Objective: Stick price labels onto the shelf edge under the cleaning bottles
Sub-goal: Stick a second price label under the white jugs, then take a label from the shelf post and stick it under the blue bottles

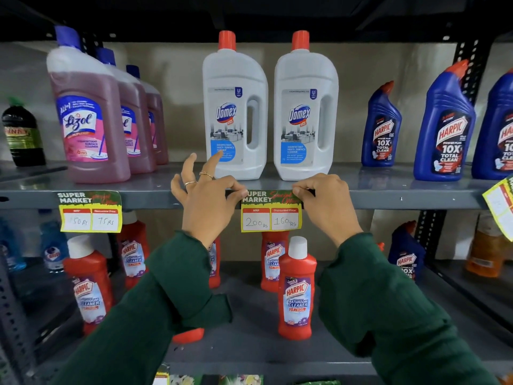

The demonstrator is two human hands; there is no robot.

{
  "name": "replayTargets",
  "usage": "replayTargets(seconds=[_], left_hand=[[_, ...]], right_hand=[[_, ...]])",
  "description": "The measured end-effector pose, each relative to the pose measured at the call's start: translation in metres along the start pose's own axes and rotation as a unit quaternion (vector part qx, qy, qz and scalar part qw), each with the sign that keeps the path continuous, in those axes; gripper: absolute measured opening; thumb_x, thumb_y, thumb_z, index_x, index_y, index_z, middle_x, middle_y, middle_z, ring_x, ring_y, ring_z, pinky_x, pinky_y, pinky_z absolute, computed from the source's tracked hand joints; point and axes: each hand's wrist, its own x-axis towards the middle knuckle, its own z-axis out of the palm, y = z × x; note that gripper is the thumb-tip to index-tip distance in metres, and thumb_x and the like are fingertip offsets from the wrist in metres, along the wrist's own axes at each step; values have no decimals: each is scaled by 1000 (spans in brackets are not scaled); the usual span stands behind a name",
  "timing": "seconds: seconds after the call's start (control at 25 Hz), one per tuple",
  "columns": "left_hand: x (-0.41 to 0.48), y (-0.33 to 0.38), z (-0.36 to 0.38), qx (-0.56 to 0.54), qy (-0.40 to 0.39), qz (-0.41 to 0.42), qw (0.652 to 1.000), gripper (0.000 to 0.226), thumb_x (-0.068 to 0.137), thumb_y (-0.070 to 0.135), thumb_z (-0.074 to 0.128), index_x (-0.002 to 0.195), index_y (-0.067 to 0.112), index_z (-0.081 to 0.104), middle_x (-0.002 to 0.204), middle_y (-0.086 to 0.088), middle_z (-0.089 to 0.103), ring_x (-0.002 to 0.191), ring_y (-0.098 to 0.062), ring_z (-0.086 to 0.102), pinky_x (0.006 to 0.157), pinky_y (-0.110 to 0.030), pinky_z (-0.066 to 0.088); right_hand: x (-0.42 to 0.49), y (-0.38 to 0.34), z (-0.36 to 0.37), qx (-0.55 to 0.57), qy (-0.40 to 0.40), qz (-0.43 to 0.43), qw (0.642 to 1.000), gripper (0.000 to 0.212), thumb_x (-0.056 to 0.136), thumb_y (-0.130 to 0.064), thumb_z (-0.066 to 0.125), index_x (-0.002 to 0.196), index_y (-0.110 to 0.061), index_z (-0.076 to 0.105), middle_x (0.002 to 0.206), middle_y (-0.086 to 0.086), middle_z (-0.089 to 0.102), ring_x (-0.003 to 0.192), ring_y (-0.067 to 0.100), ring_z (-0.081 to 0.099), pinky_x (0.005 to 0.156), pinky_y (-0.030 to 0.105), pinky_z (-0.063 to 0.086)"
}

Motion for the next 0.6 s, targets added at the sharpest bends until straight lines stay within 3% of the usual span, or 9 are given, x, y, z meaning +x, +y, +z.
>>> replayTargets(seconds=[0.2, 0.28, 0.32, 0.36, 0.44, 0.52, 0.6], left_hand=[[-2, 0, 3, 6, 2, 8, 1000, 7, 84, 32, 64, 79, 29, 66, 145, 4, 40, 139, -30, 9, 108, -60, 10], [-4, 3, 6, -20, -8, 3, 1000, 6, 88, 26, 58, 87, 25, 63, 130, 0, 56, 132, -27, 28, 107, -55, 14], [-6, 6, 7, -18, -7, 15, 1000, 8, 90, 22, 53, 91, 22, 61, 115, -4, 65, 121, -28, 43, 104, -52, 22], [-8, 11, 9, 5, 7, 39, 999, 11, 91, 17, 48, 95, 18, 58, 100, -8, 69, 105, -30, 55, 97, -48, 32], [-9, 25, 13, 56, 56, 81, 994, 17, 92, 12, 43, 103, 9, 55, 81, -15, 69, 77, -35, 61, 74, -42, 44], [-9, 53, 19, 63, 76, 111, 989, 18, 92, 11, 45, 106, 5, 54, 77, -19, 69, 71, -37, 62, 63, -41, 46], [-9, 92, 33, 53, 75, 155, 984, 17, 90, 12, 49, 103, 4, 56, 77, -20, 70, 70, -38, 63, 60, -41, 47]], right_hand=[[2, 2, 2, -19, -16, 4, 1000, 17, 87, -4, 51, 93, -5, 67, 99, 17, 67, 99, 28, 52, 81, 32, 44], [2, 5, -3, -17, -42, -3, 999, 23, 87, 0, 46, 98, -7, 66, 105, 16, 66, 100, 24, 52, 83, 27, 45], [3, 6, -8, 6, -56, -1, 998, 27, 87, 3, 44, 99, -7, 66, 106, 14, 66, 98, 20, 52, 80, 18, 42], [2, 8, -14, 42, -65, 6, 997, 29, 87, 3, 43, 100, -8, 66, 107, 10, 67, 95, 14, 52, 75, 9, 39], [0, 16, -30, 117, -57, 19, 991, 28, 89, 0, 44, 100, -14, 66, 104, 1, 67, 92, 6, 54, 75, 0, 39], [-4, 32, -49, 150, -23, 10, 988, 26, 89, -2, 46, 101, -17, 64, 100, -4, 66, 92, 4, 56, 81, 4, 42], [-9, 56, -71, 111, 23, -9, 994, 27, 88, -1, 47, 104, -16, 63, 103, -2, 67, 97, 10, 57, 84, 10, 44]])
